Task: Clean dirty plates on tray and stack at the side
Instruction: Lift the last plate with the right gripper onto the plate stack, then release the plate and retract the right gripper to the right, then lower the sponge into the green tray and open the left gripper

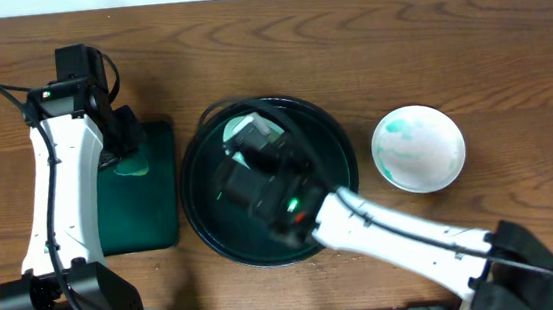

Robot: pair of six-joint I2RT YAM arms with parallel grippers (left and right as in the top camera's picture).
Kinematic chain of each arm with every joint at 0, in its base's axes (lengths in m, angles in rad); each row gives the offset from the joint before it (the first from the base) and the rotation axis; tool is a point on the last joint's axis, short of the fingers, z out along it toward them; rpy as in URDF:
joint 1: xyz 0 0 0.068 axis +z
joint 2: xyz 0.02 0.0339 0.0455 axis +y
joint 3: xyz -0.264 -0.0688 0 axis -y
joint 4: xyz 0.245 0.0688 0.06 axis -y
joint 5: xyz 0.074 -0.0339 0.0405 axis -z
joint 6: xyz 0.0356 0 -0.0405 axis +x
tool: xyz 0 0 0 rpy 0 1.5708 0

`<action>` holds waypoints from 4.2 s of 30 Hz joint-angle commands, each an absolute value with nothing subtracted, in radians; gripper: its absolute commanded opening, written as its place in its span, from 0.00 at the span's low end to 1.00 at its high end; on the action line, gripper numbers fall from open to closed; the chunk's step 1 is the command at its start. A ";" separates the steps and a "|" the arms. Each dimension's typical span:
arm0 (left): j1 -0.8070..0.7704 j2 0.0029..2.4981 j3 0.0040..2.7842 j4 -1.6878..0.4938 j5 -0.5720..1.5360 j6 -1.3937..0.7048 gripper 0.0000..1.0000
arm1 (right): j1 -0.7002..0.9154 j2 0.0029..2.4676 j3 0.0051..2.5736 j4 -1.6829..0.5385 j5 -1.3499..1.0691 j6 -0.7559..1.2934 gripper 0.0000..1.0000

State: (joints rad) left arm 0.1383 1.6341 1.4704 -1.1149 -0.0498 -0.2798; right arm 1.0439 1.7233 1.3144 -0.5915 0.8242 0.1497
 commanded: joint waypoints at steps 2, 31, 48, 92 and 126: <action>0.141 1.644 1.474 -1.116 -0.044 -0.263 0.07 | 0.855 1.585 1.326 -0.591 0.202 0.266 0.01; 0.141 1.644 1.379 -1.052 -0.091 -0.200 0.07 | -0.159 1.492 0.933 -0.713 0.019 0.355 0.01; 0.222 1.645 1.183 -0.827 -0.022 -0.006 0.07 | -0.142 1.485 1.101 -0.865 -0.035 0.288 0.44; 0.223 1.360 1.252 -0.878 0.172 -0.112 0.76 | -0.116 0.859 1.583 -1.377 -0.113 0.223 0.99; 0.223 1.360 1.252 -0.878 0.172 -0.112 0.76 | -0.069 0.005 0.005 -0.062 -0.146 0.033 0.99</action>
